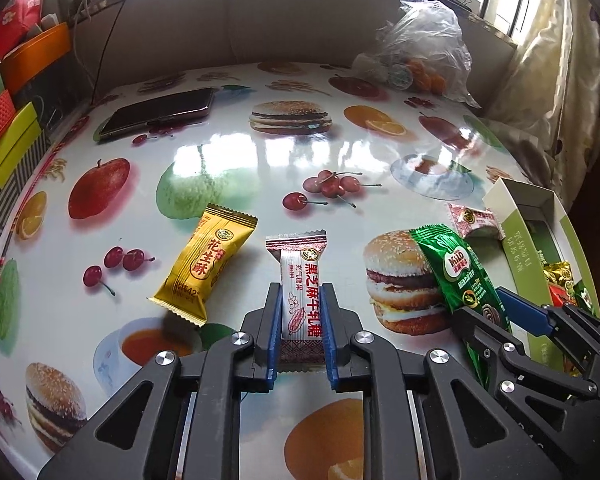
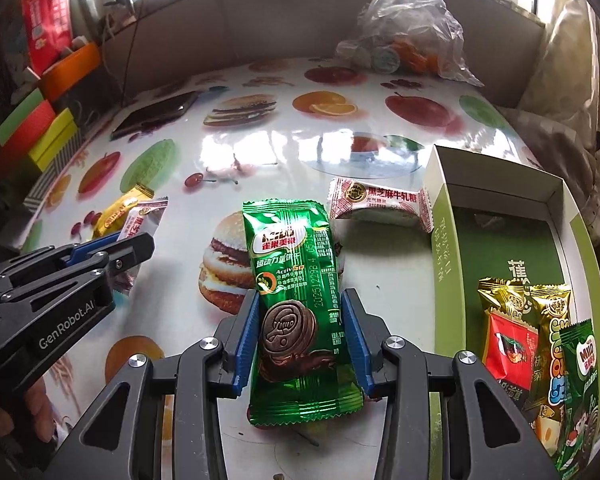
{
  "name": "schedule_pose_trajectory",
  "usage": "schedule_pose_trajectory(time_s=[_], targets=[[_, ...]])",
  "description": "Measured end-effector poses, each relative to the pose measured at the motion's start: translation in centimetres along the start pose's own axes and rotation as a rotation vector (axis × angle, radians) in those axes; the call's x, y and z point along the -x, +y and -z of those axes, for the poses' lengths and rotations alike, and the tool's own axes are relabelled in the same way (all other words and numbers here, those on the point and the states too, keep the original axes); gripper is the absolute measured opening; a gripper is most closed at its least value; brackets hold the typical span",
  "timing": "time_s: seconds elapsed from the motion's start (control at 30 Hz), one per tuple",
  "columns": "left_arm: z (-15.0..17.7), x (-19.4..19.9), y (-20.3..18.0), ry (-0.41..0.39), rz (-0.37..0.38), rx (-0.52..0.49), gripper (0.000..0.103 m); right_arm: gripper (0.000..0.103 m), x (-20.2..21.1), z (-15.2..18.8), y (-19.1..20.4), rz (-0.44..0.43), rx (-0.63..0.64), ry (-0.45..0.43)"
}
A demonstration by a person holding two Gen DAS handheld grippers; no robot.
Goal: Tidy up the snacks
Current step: 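Carry the Milo pack in the right tool over the box while the left tool carries the milk candy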
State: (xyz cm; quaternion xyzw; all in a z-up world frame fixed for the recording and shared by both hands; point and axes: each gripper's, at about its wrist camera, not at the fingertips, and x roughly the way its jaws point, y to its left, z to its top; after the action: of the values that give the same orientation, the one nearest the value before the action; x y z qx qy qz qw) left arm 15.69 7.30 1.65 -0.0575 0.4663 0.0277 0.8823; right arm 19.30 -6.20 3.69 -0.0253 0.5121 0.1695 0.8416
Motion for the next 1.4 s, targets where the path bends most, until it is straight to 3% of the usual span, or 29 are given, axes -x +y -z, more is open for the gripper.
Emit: schedule_pose_trajectory(time_s=[0.77, 1.4], targets=[[1.5, 6.5, -4.7, -0.09, 0.095, -0.099, 0.019, 0.04, 7.9, 1.7, -1.2, 0.032, -0.049, -0.129], [1.4, 6.9, -10.8, -0.083, 0.2, -0.201, 0.019, 0.04, 11.2, 3.8, -6.4, 0.114, -0.153, -0.159]])
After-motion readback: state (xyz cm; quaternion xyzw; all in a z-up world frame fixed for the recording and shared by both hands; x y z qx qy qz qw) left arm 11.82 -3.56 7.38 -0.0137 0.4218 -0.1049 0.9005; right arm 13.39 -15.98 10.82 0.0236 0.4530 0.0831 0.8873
